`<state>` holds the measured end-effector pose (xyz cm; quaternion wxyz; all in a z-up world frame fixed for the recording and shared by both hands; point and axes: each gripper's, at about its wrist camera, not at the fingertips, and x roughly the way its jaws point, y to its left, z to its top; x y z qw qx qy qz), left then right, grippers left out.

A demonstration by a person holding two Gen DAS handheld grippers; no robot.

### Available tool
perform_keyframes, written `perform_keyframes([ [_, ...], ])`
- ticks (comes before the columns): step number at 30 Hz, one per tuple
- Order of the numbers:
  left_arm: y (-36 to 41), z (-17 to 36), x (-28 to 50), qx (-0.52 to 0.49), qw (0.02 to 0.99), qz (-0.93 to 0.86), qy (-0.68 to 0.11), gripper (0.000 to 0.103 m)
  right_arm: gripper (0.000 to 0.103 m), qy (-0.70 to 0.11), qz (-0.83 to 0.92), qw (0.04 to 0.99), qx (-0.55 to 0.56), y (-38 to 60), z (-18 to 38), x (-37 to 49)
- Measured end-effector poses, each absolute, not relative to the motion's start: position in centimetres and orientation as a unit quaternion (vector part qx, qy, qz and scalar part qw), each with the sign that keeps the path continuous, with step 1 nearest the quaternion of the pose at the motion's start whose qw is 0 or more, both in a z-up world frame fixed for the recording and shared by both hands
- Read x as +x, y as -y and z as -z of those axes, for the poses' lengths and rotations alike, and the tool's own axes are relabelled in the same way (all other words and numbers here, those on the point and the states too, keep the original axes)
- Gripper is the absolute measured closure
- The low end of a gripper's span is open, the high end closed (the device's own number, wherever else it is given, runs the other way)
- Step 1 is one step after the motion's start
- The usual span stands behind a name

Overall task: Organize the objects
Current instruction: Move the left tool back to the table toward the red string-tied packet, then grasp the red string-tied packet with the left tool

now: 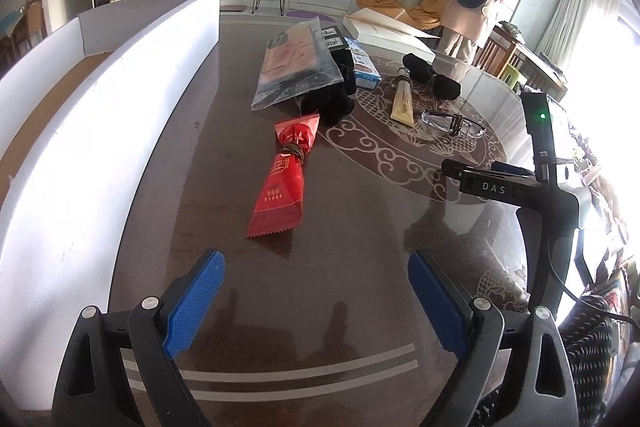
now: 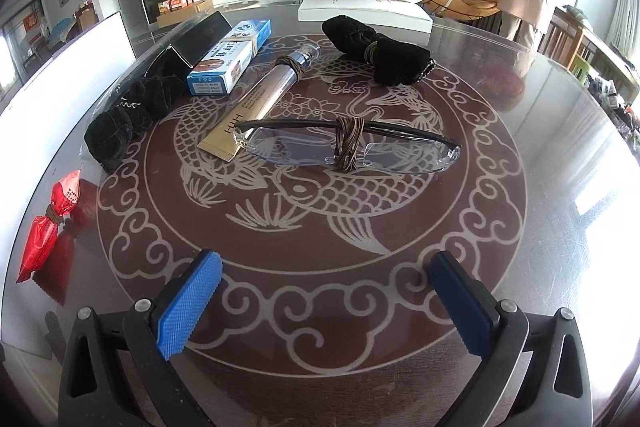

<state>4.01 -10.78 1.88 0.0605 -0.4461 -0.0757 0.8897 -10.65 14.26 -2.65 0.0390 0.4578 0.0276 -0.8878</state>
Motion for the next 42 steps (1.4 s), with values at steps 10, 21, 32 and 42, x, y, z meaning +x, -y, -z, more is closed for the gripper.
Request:
perform_keyframes([
  [10, 10.5, 0.0, -1.4, -0.453, 0.049, -0.89, 0.03, 0.009, 0.0, -0.028, 0.888, 0.039, 0.458, -14.3, 2.6, -10.6],
  [21, 10.4, 2.9, -6.1, -0.47, 0.027, -0.882, -0.016, 0.0, 0.0, -0.027, 0.888, 0.039, 0.458, -14.3, 2.7, -10.7],
  [32, 10.5, 2.9, -6.2, -0.467, 0.026, -0.884, -0.016, 0.0, 0.0, -0.028, 0.888, 0.039, 0.458, -14.3, 2.7, -10.7],
  [42, 10.5, 2.9, -6.3, -0.467, 0.028, -0.884, -0.018, 0.0, 0.0, -0.027, 0.888, 0.039, 0.458, -14.3, 2.7, -10.7],
])
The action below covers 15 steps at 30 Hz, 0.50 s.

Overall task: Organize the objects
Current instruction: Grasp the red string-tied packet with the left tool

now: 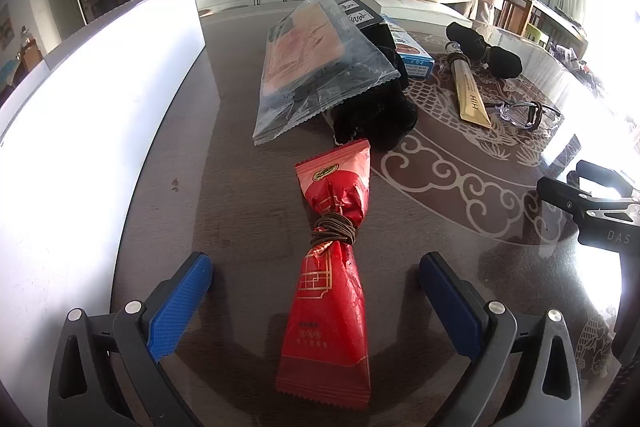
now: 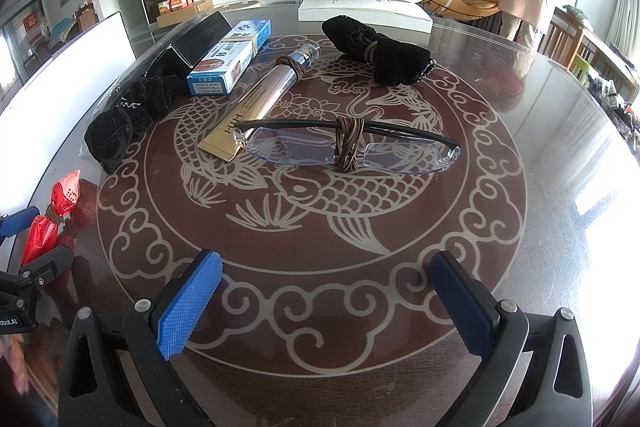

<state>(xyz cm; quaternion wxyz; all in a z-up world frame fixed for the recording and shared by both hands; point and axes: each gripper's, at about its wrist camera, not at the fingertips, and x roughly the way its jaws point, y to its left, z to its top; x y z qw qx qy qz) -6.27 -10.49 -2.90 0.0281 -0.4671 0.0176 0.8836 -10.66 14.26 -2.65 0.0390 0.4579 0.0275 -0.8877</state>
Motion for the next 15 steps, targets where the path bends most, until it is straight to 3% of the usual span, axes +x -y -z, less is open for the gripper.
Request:
perform_keyframes([
  [15, 10.59, 2.8, -7.0, -0.485, 0.055, -0.872, -0.033, 0.0, 0.0, -0.027, 0.888, 0.039, 0.458, -14.27, 2.65, -10.65],
])
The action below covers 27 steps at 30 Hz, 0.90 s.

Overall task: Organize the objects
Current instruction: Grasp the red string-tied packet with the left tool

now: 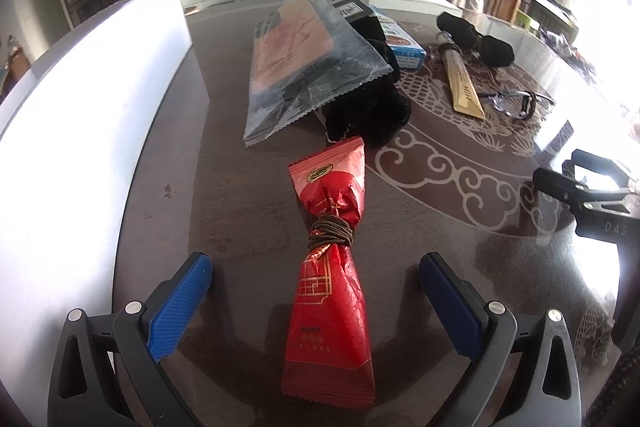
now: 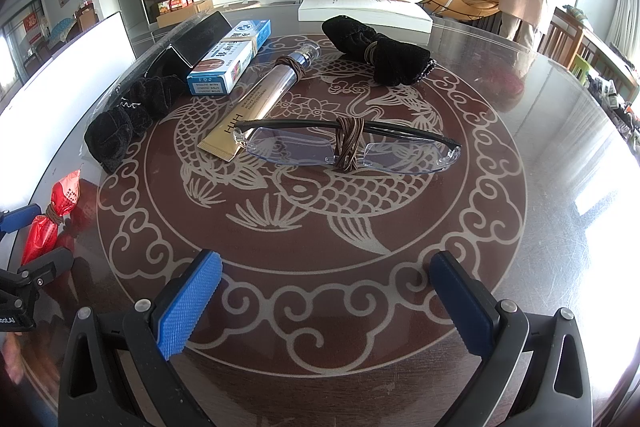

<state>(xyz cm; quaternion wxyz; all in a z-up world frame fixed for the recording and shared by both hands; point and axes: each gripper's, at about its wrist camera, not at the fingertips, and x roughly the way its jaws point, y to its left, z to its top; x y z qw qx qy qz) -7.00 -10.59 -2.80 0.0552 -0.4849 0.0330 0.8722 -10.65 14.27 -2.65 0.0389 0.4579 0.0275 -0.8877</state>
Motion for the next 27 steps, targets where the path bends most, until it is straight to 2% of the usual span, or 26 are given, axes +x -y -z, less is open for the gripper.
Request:
perform_keyframes([
  [5, 10.5, 2.9, -7.6, -0.48, 0.066, -0.874, -0.039, 0.0, 0.0, -0.028, 0.888, 0.039, 0.458, -14.3, 2.7, -10.6],
  [7, 10.4, 2.8, -7.4, -0.467, 0.062, -0.882, -0.037, 0.008, 0.0, -0.028, 0.888, 0.039, 0.458, -14.3, 2.7, -10.6],
  [9, 10.3, 2.4, -7.0, -0.451, 0.059, -0.89, -0.034, 0.043, 0.0, -0.028, 0.888, 0.039, 0.458, -14.3, 2.6, -10.7],
  [10, 10.3, 2.3, -6.7, -0.445, 0.059, -0.893, -0.031, 0.05, 0.0, -0.028, 0.888, 0.039, 0.458, -14.3, 2.6, -10.7],
  [12, 10.2, 2.2, -6.3, -0.439, 0.059, -0.896, -0.029, 0.078, 0.0, -0.028, 0.888, 0.039, 0.458, -14.3, 2.6, -10.6],
  [18, 9.6, 2.0, -4.0, -0.431, 0.064, -0.9, -0.003, 0.081, 0.0, -0.028, 0.888, 0.039, 0.458, -14.3, 2.6, -10.6],
  [27, 8.3, 2.0, -4.1, -0.43, 0.059, -0.901, -0.016, 0.08, 0.0, -0.027, 0.888, 0.039, 0.458, -14.3, 2.7, -10.6],
])
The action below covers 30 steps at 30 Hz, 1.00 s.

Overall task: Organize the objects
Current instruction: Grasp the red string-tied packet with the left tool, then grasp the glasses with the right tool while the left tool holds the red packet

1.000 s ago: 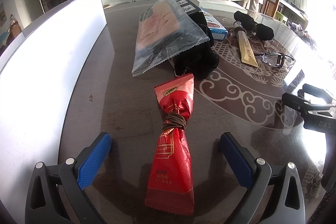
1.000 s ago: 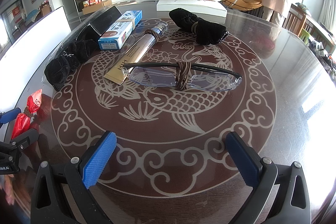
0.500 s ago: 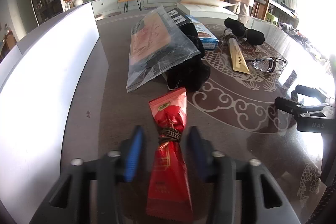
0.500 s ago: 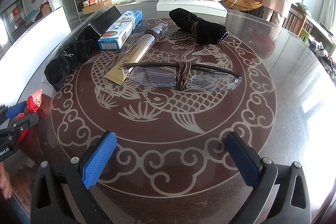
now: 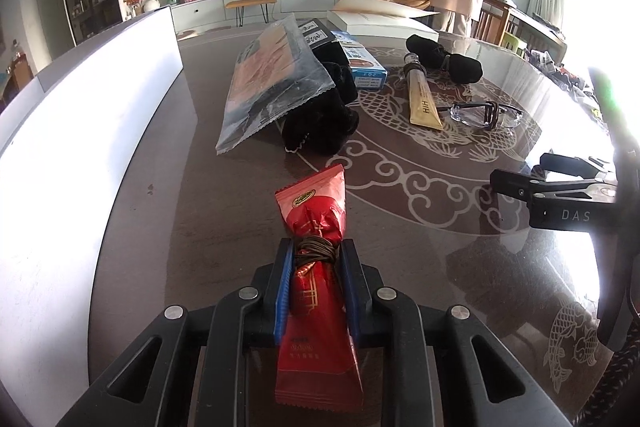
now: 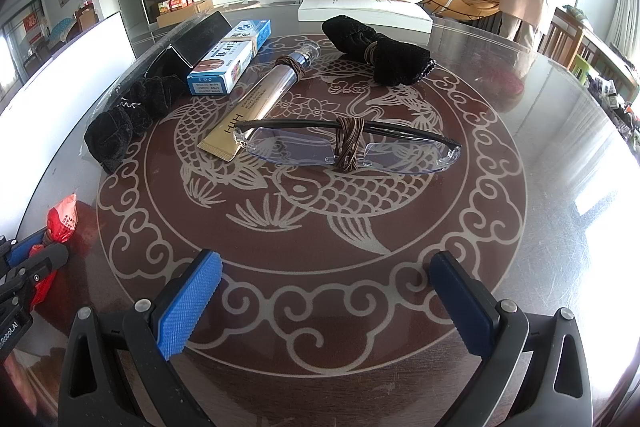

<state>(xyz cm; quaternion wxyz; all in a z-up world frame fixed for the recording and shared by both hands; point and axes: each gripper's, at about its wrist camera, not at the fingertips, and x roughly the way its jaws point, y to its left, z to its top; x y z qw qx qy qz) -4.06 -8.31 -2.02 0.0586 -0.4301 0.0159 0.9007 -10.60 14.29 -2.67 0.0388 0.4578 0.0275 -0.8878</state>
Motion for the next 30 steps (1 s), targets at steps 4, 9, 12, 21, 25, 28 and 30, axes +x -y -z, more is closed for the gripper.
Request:
perform_keyframes([
  [4, 8.0, 2.1, -4.1, -0.431, 0.059, -0.9, -0.024, 0.075, 0.0, -0.027, 0.888, 0.039, 0.458, -14.3, 2.7, -10.6],
  [9, 8.3, 2.4, -4.7, -0.447, 0.042, -0.893, -0.017, 0.019, 0.0, -0.028, 0.888, 0.039, 0.458, -14.3, 2.6, -10.6],
  [12, 7.8, 2.8, -5.2, -0.462, 0.046, -0.885, -0.028, 0.0, 0.0, -0.027, 0.888, 0.039, 0.458, -14.3, 2.7, -10.6],
  [21, 7.6, 3.0, -5.2, -0.464, 0.054, -0.884, -0.028, 0.0, 0.0, -0.048, 0.871, 0.055, 0.487, -15.6, 1.8, -10.6],
  [25, 7.5, 3.1, -5.3, -0.463, 0.053, -0.884, -0.028, 0.0, 0.0, -0.014, 0.89, 0.057, 0.451, -20.0, -1.4, -11.5],
  [28, 7.5, 3.1, -5.3, -0.463, 0.053, -0.884, -0.029, 0.0, 0.0, 0.092, 0.878, 0.083, 0.462, -23.8, -2.8, -15.0],
  [30, 7.5, 3.1, -5.3, -0.463, 0.054, -0.884, -0.028, 0.0, 0.0, 0.108, 0.873, 0.069, 0.471, -24.8, -3.0, -17.7],
])
